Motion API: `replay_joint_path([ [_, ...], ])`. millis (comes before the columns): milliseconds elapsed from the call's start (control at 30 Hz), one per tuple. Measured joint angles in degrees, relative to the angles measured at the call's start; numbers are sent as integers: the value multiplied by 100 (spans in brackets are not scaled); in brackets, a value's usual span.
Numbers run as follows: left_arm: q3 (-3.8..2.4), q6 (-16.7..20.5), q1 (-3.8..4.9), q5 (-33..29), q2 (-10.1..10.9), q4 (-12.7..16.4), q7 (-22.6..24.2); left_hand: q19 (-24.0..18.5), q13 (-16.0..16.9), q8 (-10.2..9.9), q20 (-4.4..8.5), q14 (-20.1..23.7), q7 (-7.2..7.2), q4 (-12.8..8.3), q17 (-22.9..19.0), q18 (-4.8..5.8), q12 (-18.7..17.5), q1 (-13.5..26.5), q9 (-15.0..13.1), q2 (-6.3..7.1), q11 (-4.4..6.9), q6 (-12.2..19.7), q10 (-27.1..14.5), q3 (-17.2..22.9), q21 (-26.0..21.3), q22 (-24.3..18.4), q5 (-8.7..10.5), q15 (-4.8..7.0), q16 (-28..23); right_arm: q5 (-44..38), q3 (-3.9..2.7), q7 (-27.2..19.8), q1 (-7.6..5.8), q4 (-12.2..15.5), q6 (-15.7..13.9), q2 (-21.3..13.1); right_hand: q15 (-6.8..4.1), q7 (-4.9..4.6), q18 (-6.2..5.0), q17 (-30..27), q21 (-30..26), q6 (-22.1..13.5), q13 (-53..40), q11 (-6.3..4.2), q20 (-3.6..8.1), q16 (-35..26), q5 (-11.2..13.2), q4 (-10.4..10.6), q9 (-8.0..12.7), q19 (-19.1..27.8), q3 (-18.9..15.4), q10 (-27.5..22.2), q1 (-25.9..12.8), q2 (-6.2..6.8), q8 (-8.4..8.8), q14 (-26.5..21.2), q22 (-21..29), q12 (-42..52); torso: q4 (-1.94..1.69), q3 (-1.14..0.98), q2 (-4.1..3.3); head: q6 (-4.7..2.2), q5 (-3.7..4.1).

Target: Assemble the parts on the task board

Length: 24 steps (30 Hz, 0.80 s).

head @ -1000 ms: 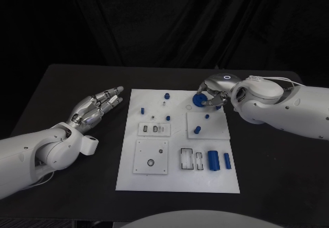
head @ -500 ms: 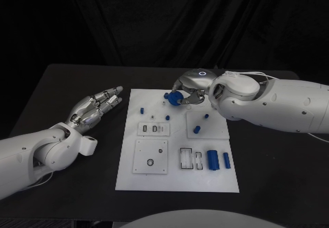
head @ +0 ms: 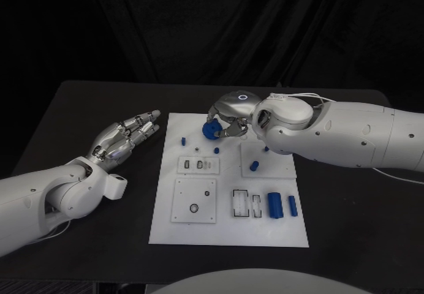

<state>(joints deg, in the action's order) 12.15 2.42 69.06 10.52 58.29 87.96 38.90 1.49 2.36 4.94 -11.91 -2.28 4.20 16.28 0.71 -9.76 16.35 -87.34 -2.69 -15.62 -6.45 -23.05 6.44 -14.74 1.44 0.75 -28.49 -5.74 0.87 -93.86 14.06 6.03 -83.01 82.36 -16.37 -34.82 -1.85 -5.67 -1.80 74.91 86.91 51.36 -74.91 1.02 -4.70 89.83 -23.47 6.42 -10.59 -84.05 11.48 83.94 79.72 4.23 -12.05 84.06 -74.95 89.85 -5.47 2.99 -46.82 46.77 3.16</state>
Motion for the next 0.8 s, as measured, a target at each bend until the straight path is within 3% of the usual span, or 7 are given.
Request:
replay_joint_path([
  [200, 0, -16, 0, 0, -5, -4, 0, 9, 0, 0, -9, 0, 21, 0, 0, 0, 0, -10, 0, -10, 0, -21, 0, 0, 0, 0, 0, 0, 0, -1, -11, -27, 32, -104, 67, 82, 0, 1, 0, 0, 0, -2, 0, 1, 0, 0, 29, 22, 0, 0, 22, 1, -14, 16, -22, 0, 1, 0, -27, 13, 2, 22, 25],
  [500, 0, -39, 0, 0, -41, -14, 0, 9, 0, 0, -9, 21, 21, 0, 0, 0, 0, -10, 0, -10, 0, -21, 0, 0, 0, 0, -23, -20, 0, -3, -16, -25, 43, -205, 202, 160, 0, -44, 0, 0, -96, -188, 0, 43, 0, 0, 117, 45, 0, 0, 95, -1, -13, 16, -232, 0, 1, 0, -16, 15, 3, 48, 35],
  [600, 0, -45, 0, 0, -44, -7, 0, 9, 0, 0, -9, 21, 21, -17, 0, 0, 0, -10, 0, -10, 0, -21, 0, 16, 0, 0, -23, -20, 0, -4, -15, -21, 44, -227, 262, 188, 0, -47, 0, 0, -228, -351, 0, 43, 0, 0, 117, 53, -1, 0, 182, -1, -13, 16, -401, 0, 1, 0, -10, 10, 3, 53, 36],
  [700, 0, -56, 0, 0, -46, 6, 0, 9, 0, 0, -9, 21, 21, -17, 0, 0, 0, -10, 0, -10, 0, -21, 0, 16, 0, 0, -23, -20, 0, -4, -15, -14, 45, -239, 320, 202, 0, -47, 0, 0, -303, -476, 0, 43, 0, 0, 117, 45, -14, 0, 252, -1, -13, 17, -332, 0, 2, 0, -5, 8, 3, 58, 30],
  [733, 0, -61, 0, 0, -46, 9, 0, 9, 0, 0, -9, 21, 21, -17, 0, 0, 0, -10, 0, -10, -12, -21, -12, 16, 0, 0, -23, -20, 0, -4, -14, -11, 47, -242, 338, 204, 0, -46, 0, 0, -327, -502, 0, 43, 0, 0, 117, 45, -150, 0, 257, -1, -12, 18, -244, 0, 2, 0, -4, 7, 3, 58, 26],
  [767, 0, -65, 0, 0, -46, 11, 0, 9, 0, 0, -9, 21, 21, -16, 0, 0, 0, -10, 0, -10, -21, -21, -21, 16, 0, 0, -23, -20, 0, -5, -14, -6, 47, -245, 360, 206, 0, -45, -1, 0, -365, -541, 0, 43, -12, 0, 116, 45, -557, 12, 301, -1, -22, 53, -143, 0, 2, 0, -4, 6, 3, 58, 19],
  [800, 0, -68, 0, 0, -46, 11, 0, 9, 0, 0, -9, 21, 21, -16, 0, 0, 0, -10, 0, -10, -21, -21, -21, 16, 0, 0, -23, -20, 0, -5, -14, -2, 47, -246, 377, 208, 0, -45, 0, 0, -405, -557, 0, 43, -31, 0, 116, 35, -566, 34, 312, -1, -11, 64, -93, 0, 2, 0, -1, 6, 3, 58, 16],
])
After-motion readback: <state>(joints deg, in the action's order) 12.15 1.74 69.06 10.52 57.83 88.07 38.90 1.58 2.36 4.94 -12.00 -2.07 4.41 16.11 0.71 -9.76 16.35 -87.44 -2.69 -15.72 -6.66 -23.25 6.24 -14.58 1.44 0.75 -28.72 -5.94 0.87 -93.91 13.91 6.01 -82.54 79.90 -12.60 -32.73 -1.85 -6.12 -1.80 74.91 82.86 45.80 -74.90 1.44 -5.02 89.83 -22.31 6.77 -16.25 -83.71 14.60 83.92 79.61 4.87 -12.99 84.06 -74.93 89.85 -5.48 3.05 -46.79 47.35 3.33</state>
